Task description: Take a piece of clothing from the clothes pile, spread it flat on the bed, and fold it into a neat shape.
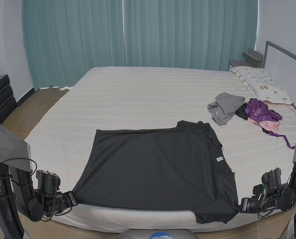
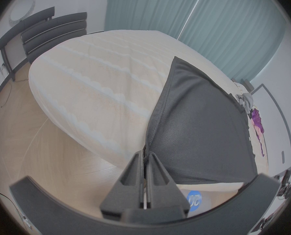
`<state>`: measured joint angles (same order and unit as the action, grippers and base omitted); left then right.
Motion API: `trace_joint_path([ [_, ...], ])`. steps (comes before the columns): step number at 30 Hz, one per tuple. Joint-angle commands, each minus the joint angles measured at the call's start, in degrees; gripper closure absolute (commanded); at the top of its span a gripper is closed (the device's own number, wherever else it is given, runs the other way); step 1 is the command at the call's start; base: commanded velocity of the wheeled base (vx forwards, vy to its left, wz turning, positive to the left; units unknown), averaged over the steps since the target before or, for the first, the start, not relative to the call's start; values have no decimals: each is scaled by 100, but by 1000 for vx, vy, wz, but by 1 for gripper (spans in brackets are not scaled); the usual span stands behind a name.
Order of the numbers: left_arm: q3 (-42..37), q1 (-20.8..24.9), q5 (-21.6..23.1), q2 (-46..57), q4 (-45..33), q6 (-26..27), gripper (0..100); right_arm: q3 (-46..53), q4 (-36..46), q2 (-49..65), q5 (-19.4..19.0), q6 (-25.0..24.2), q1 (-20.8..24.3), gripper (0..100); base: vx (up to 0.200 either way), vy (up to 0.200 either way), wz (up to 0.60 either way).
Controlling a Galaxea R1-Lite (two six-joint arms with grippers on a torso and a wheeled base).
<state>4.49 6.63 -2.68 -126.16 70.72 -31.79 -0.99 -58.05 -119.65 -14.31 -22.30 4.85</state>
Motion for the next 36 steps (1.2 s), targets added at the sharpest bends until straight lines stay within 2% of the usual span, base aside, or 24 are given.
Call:
trace_joint_path([
  [1, -203, -30, 5, 109, 3, 200, 100, 99, 250, 487, 25, 41, 25, 100, 0, 0, 0],
  [6, -370, -4, -4, 162, 3, 340, 100, 99, 734, 777, 174, 235, 86, 100, 0, 0, 0],
  [9, -449, -4, 5, 144, -32, 543, 100, 99, 883, 829, 262, 235, 95, 100, 0, 0, 0],
  [15, -449, 14, 5, 188, -111, 578, 100, 99, 1200, 926, 368, 226, 95, 100, 0, 0, 0],
  [20, -449, 22, 5, 443, -700, 762, 100, 99, 1393, 1163, 368, 235, 104, 100, 0, 0, 0],
  [25, -449, 22, 5, 619, -893, 868, 100, 99, 1622, 1392, 368, 235, 95, 100, 0, 0, 0],
  [29, -449, 22, 5, 760, -1324, 1131, 100, 99, 1850, 1550, 403, 261, 104, 100, 0, 0, 0],
  [36, -449, 22, 13, 1190, -1869, 1263, 100, 99, 2026, 1594, 491, 314, 95, 100, 0, 0, 0],
])
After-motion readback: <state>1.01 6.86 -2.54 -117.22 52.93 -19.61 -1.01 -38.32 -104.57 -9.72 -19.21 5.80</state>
